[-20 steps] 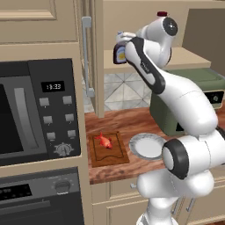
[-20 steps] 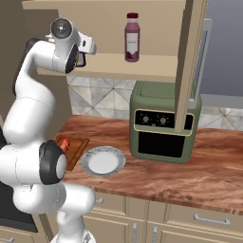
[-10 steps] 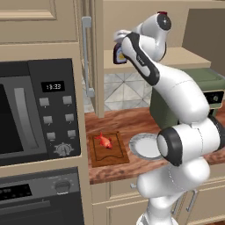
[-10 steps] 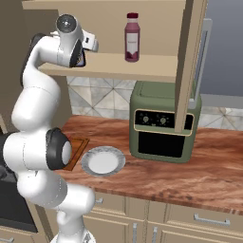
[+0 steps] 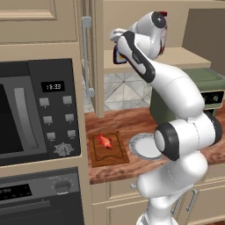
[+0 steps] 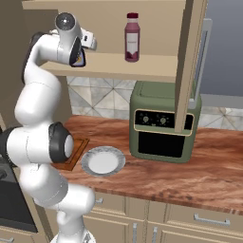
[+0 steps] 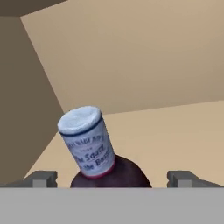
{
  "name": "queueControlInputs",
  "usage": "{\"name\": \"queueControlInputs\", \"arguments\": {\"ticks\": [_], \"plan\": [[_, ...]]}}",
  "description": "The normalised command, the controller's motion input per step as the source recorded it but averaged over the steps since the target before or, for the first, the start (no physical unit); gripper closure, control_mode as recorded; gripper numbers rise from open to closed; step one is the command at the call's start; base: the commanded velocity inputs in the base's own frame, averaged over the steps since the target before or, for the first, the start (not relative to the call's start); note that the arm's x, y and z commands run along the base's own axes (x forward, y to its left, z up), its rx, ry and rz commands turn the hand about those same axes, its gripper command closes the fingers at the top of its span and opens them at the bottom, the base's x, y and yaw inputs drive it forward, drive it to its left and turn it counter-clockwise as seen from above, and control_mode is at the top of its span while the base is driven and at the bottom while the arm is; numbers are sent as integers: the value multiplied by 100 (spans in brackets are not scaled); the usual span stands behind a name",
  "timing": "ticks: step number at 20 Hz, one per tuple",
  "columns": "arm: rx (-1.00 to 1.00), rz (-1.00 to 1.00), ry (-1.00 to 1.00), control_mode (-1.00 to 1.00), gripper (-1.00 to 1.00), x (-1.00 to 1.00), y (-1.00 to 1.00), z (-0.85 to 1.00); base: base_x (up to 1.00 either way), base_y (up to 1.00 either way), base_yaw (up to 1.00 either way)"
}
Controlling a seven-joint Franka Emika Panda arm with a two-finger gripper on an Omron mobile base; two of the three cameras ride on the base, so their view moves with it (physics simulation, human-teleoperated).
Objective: Pick the fish from the plate and place it on the cutting board. Then pick the condiment bottle from the cabinet and place it next to the cutting board.
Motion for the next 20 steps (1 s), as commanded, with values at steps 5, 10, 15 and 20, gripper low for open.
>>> {"name": "queueControlInputs", "arguments": {"ticks": [5,10,15,20], "plan": [[-1,0,0,-100,-100,23,4,0,0,0,0],[0,0,0,-100,-100,23,3,0,0,0,0],[0,0,0,-100,-100,21,4,0,0,0,0],[0,0,0,-100,-100,9,3,0,0,0,0]]}}
